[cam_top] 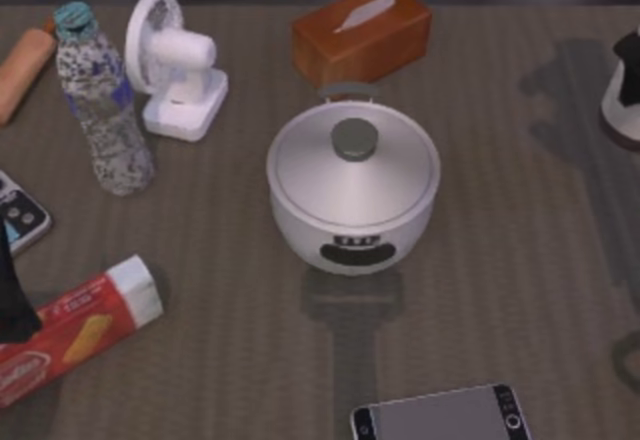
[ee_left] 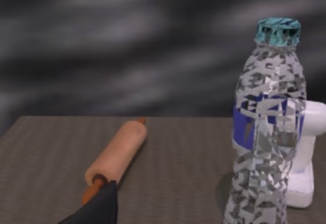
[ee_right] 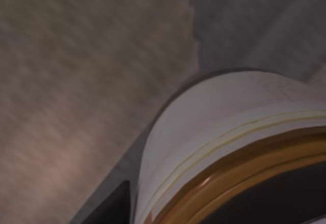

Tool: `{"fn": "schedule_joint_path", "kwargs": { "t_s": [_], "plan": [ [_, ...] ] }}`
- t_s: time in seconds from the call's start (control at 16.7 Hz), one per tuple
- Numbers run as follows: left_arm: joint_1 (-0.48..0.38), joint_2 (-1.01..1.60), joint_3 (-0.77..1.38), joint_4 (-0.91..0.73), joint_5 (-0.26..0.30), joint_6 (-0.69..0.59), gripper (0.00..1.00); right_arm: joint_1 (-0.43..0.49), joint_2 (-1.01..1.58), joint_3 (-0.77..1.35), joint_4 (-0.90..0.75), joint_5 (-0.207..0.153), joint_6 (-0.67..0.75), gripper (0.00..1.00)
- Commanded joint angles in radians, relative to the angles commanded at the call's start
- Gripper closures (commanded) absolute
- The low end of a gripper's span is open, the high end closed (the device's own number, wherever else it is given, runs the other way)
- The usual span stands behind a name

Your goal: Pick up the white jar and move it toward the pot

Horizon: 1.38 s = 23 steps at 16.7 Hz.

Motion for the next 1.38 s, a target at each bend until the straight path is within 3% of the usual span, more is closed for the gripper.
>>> {"fn": "schedule_joint_path", "kwargs": {
  "t_s": [0.48, 0.66, 0.84, 1.38],
  "plan": [
    [0.0, 0.0, 0.0, 0.0, 0.0, 0.0, 0.0, -0.001, -0.064, -0.065, -0.001, -0.001, 0.001, 1.0],
    [0.0, 0.0, 0.0, 0.0, 0.0, 0.0, 0.0, 0.022, -0.063, -0.089, 0.014, 0.012, 0.068, 1.0],
    [0.0, 0.0, 0.0, 0.0, 0.0, 0.0, 0.0, 0.069, -0.069, -0.137, 0.053, 0.042, 0.222, 1.0],
    [0.0, 0.0, 0.0, 0.0, 0.0, 0.0, 0.0, 0.272, -0.126, -0.326, 0.232, 0.158, 0.866, 1.0]
  ]
}}
